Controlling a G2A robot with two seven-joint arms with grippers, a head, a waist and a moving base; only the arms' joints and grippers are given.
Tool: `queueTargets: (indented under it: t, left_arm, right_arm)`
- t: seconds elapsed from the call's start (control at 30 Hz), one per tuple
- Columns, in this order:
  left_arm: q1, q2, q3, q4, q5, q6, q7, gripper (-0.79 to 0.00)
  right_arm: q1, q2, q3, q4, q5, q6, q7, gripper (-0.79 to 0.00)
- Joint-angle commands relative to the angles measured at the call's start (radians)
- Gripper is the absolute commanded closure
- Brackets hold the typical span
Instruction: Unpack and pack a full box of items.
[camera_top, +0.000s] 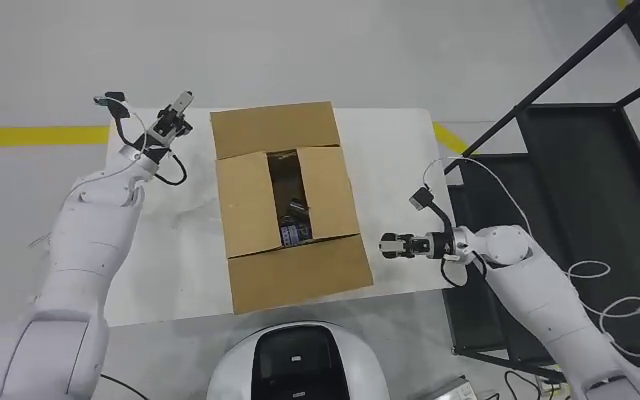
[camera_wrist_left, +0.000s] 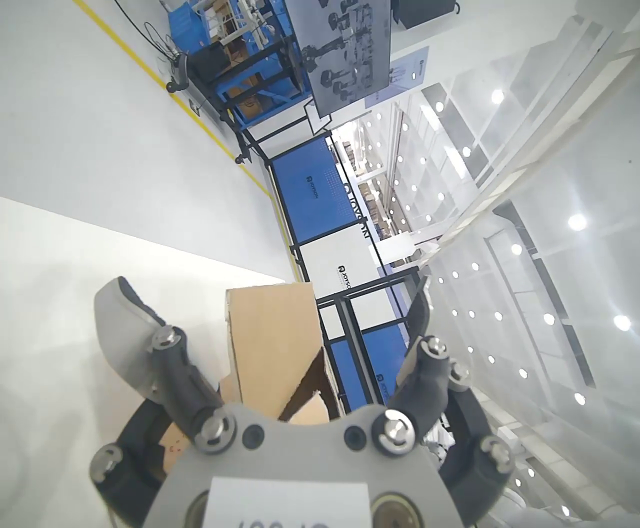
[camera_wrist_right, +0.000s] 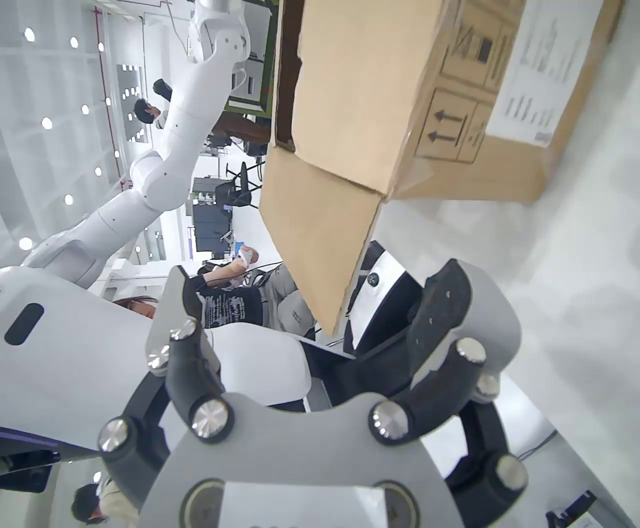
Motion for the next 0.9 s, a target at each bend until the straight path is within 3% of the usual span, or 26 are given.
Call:
queueTargets:
  t: [0.0, 0.2, 0.37, 0.67, 0.87]
  left_arm:
    - [-0.019, -0.014, 0.020, 0.045, 0.011, -0.001, 0.017, -0.785]
    - [-0.054, -0.054, 0.054, 0.119, -0.010, -0.018, 0.037, -0.785]
    - [-0.079, -0.075, 0.033, 0.146, -0.160, -0.071, -0.105, -0.785]
    - [-0.091, -0.068, -0.028, 0.166, -0.371, -0.100, -0.470, -0.785]
    - [-0.070, -0.051, -0.059, 0.142, -0.422, -0.103, -0.576, -0.785]
  right_arm:
    - [-0.005, -0.005, -0.021, -0.002, 0.031, 0.003, 0.017, -0.785]
    - [0.002, -0.021, -0.073, 0.011, 0.065, 0.015, 0.048, -0.785]
    - [0.020, -0.031, -0.101, -0.011, 0.114, 0.014, 0.087, -0.785]
    - [0.038, -0.040, -0.114, -0.082, 0.268, 0.022, 0.096, -0.785]
    - [0.087, -0.055, -0.120, -0.076, 0.330, -0.006, 0.067, -0.785]
